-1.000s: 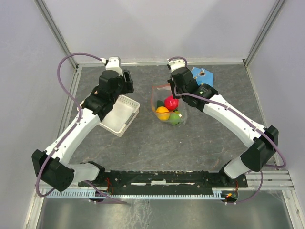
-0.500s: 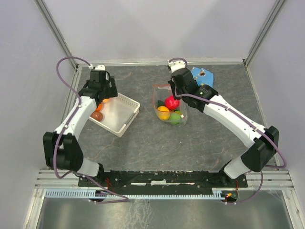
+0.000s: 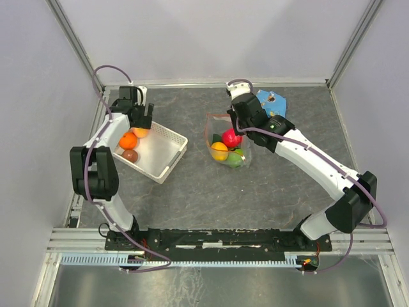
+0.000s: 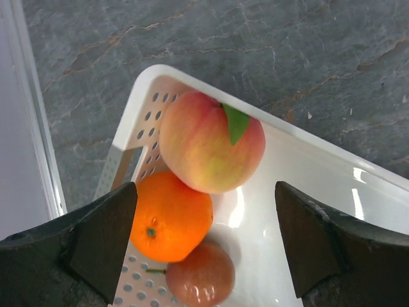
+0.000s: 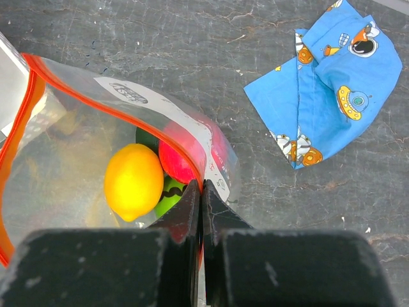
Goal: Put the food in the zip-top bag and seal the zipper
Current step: Pick up the fake fruit from the bin.
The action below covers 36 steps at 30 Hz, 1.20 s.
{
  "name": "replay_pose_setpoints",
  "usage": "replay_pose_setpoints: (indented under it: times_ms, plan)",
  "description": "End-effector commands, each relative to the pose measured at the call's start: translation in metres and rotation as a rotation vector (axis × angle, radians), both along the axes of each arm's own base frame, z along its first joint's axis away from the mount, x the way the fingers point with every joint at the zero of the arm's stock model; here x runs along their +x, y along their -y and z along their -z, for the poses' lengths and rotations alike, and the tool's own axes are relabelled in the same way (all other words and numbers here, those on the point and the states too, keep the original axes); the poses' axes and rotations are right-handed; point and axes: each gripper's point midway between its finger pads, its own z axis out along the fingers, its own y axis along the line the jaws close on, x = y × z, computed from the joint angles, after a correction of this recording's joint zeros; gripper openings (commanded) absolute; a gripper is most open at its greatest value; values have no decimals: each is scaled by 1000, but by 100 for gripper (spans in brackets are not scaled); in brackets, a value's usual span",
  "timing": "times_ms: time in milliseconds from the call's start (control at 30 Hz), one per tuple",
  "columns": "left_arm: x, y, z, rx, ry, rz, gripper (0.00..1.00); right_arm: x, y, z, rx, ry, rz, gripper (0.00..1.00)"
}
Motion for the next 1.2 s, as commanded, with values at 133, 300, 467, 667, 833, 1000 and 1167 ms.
replay_pose_setpoints:
  times_ms: [133, 300, 467, 667, 833, 1000, 1167]
  plan:
    - [34, -1, 21, 139, -42, 237, 94, -2, 3, -15, 13, 34, -8, 4]
    - [41, 1, 40, 127, -75, 249, 94, 0, 3, -14, 5, 27, -6, 4]
    - [44, 11, 61, 67, -108, 264, 94, 2, 1, -10, -8, 13, -6, 4]
    - [44, 21, 68, 9, -108, 275, 90, 3, 0, -5, -20, 1, -7, 4]
    - [40, 29, 57, -50, -78, 253, 76, 4, 0, -6, -26, -2, -2, 4]
    - [34, 37, 39, -112, -18, 218, 64, 4, 1, -6, -27, -3, -1, 3]
    - [23, 44, 17, -191, 22, 166, 57, 4, -1, -13, -13, 5, -7, 3]
